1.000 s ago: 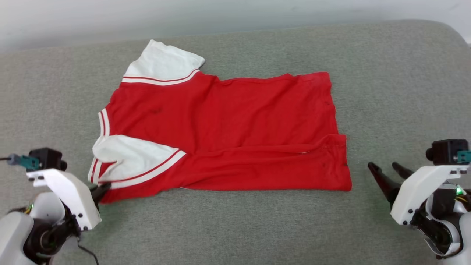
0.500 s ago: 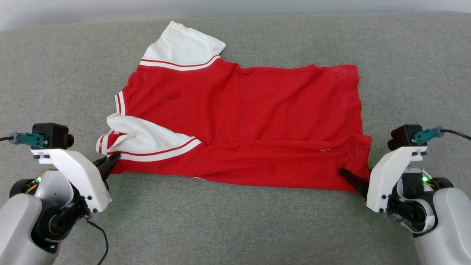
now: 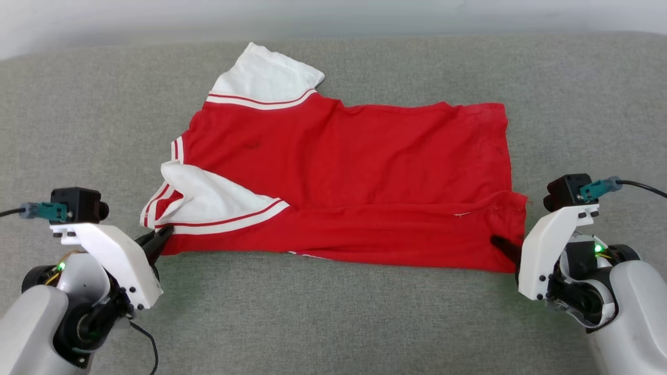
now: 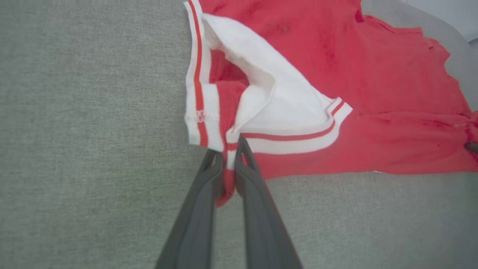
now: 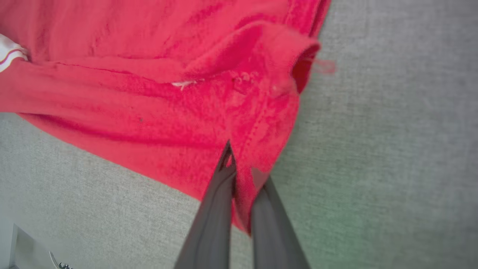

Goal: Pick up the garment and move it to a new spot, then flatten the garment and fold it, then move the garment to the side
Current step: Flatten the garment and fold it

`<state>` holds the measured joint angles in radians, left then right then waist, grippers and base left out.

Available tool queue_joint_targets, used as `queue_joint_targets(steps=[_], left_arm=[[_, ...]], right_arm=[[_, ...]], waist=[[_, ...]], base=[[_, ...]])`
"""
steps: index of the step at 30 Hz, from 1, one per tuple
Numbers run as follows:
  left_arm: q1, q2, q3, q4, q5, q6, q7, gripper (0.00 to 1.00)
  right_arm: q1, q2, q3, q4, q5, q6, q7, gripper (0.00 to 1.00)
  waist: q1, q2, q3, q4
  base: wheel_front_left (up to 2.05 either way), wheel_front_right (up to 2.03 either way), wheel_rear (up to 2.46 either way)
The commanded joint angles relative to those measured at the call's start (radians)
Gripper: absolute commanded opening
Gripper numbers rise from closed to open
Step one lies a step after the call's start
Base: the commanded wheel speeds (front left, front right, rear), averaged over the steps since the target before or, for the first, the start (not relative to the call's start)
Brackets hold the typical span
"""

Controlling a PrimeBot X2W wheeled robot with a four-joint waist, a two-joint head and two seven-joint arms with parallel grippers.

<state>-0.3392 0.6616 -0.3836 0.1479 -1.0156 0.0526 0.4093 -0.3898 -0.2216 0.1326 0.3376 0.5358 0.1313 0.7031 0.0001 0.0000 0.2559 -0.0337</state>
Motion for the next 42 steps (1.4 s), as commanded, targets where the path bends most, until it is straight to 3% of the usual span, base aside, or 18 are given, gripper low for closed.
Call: queue_joint_targets(steps=[1,9,16,21,26,27,28,29,30,37,42], left_arm=[[0.014,-0.004,0.003,-0.002,0.006,-0.002,-0.018,0.00],[0.102,-0.024,0.001,-0.011,0.004,0.029,-0.062,0.00],[0.236,-0.018,0.014,-0.074,-0.014,0.090,-0.087,0.00],[0.351,-0.010,0.036,-0.121,-0.047,0.136,-0.095,0.00],[0.409,-0.042,0.033,-0.130,-0.073,0.142,-0.110,0.00],[0.414,-0.052,0.028,-0.122,-0.075,0.142,-0.114,0.30],[0.414,-0.059,0.023,-0.111,-0.074,0.141,-0.116,0.68],[0.410,-0.070,0.021,-0.103,-0.074,0.135,-0.124,1.00],[0.401,-0.088,0.025,-0.094,-0.082,0.133,-0.136,1.00],[0.354,-0.109,0.049,-0.025,-0.069,0.100,-0.207,1.00],[0.308,-0.096,0.075,-0.026,-0.014,0.126,-0.282,1.00]], right_arm=[[0.002,-0.012,0.000,-0.002,-0.002,-0.001,-0.008,0.00],[0.052,-0.029,0.010,-0.030,0.000,-0.001,-0.009,0.00],[0.148,-0.034,-0.004,-0.099,0.000,-0.001,0.027,0.00],[0.240,-0.032,-0.028,-0.167,0.000,-0.001,0.071,0.00],[0.304,-0.040,-0.034,-0.178,-0.049,-0.001,0.087,0.00],[0.310,-0.040,-0.031,-0.173,-0.058,-0.001,0.078,0.00],[0.315,-0.034,-0.026,-0.166,-0.064,-0.001,0.066,0.03],[0.321,-0.026,-0.024,-0.156,-0.064,-0.001,0.053,0.47],[0.325,-0.023,-0.019,-0.151,-0.066,-0.001,0.038,1.00],[0.327,-0.009,0.000,-0.157,-0.064,-0.001,-0.132,1.00],[0.314,0.011,-0.024,-0.220,-0.113,-0.001,-0.307,1.00]], waist=[[-0.0001,0.0000,-0.019,0.000],[-0.0001,0.0000,-0.126,0.003],[-0.0001,0.0000,-0.203,0.015],[-0.0001,0.0000,-0.229,0.021],[-0.0001,0.0000,-0.228,0.024],[-0.0001,0.0000,-0.227,0.023],[-0.0001,0.0000,-0.225,0.022],[-0.0001,0.0000,-0.223,0.021],[-0.0001,0.0000,-0.222,0.020],[-0.0001,0.0000,-0.220,-0.004],[-0.0001,0.0000,-0.234,-0.027]], base=[[0.00,0.00,0.00],[0.00,0.00,0.00],[0.00,0.00,0.00],[0.00,0.00,0.00],[0.00,0.00,0.00],[0.00,0.00,0.00],[0.00,0.00,0.00],[0.00,0.00,0.00],[0.00,0.00,0.00],[0.00,0.00,0.00],[0.00,0.00,0.00]])
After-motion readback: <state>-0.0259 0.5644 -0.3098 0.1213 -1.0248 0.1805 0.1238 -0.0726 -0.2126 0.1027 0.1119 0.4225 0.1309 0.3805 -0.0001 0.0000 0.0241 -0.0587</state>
